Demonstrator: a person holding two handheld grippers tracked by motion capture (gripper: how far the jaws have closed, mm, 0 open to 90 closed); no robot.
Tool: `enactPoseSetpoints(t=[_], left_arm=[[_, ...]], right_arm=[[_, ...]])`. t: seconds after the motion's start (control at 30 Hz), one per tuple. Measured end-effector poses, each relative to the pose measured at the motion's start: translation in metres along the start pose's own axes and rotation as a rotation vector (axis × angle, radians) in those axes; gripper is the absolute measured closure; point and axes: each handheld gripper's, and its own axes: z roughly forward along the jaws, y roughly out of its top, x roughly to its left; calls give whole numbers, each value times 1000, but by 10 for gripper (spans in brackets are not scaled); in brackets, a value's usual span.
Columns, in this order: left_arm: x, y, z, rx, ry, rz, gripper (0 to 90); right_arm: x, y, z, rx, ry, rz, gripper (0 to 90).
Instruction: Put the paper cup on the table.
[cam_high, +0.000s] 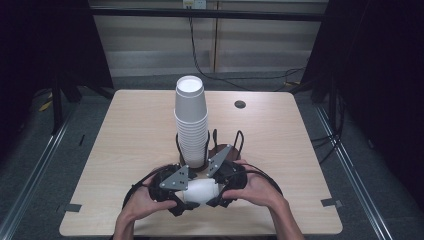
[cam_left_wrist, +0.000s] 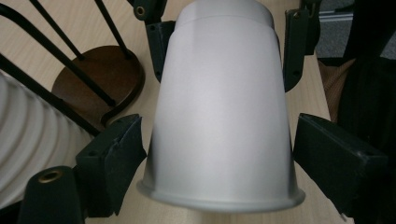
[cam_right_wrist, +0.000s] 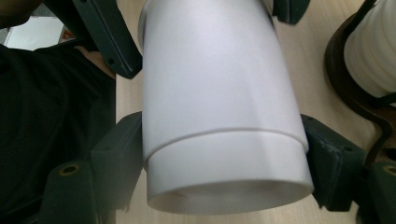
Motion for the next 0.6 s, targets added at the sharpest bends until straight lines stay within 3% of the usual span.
enactPoseSetpoints(t=[0.43,0.6], left_arm=[[5,-9,-17,-123,92,-83,160],[6,-16,-22,-151,105,-108,159]], right_arm=[[-3,-11,-12,-56,-49,45,227],[-5,-18,-16,-79,-58,69,228]])
